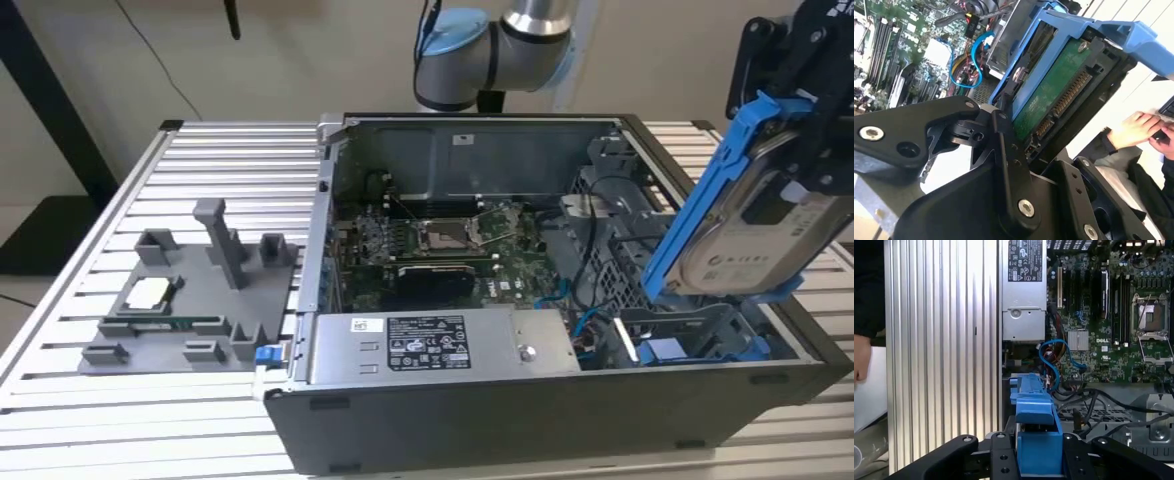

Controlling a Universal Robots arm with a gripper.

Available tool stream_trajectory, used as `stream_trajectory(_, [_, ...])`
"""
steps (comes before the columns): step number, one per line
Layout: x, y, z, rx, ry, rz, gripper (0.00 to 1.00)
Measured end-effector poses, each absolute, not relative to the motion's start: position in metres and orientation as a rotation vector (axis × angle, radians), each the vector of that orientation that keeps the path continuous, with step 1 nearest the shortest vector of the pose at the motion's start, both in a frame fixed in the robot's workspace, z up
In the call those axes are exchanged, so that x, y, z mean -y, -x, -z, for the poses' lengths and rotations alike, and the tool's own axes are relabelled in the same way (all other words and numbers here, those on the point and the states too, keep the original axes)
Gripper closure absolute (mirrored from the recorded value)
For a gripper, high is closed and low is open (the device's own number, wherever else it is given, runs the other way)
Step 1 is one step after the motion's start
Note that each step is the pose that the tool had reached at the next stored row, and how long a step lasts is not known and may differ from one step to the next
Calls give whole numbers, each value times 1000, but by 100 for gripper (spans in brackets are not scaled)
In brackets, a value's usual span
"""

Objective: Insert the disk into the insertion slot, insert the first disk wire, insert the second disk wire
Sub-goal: 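Insert the disk into the insertion slot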

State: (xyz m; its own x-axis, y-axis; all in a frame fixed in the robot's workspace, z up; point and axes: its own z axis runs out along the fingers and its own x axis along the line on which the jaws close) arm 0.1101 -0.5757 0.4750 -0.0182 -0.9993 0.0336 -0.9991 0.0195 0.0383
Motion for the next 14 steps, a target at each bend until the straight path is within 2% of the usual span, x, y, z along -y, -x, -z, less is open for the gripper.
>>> stream_trajectory(14, [566, -114, -463, 2212, -2171, 18, 67])
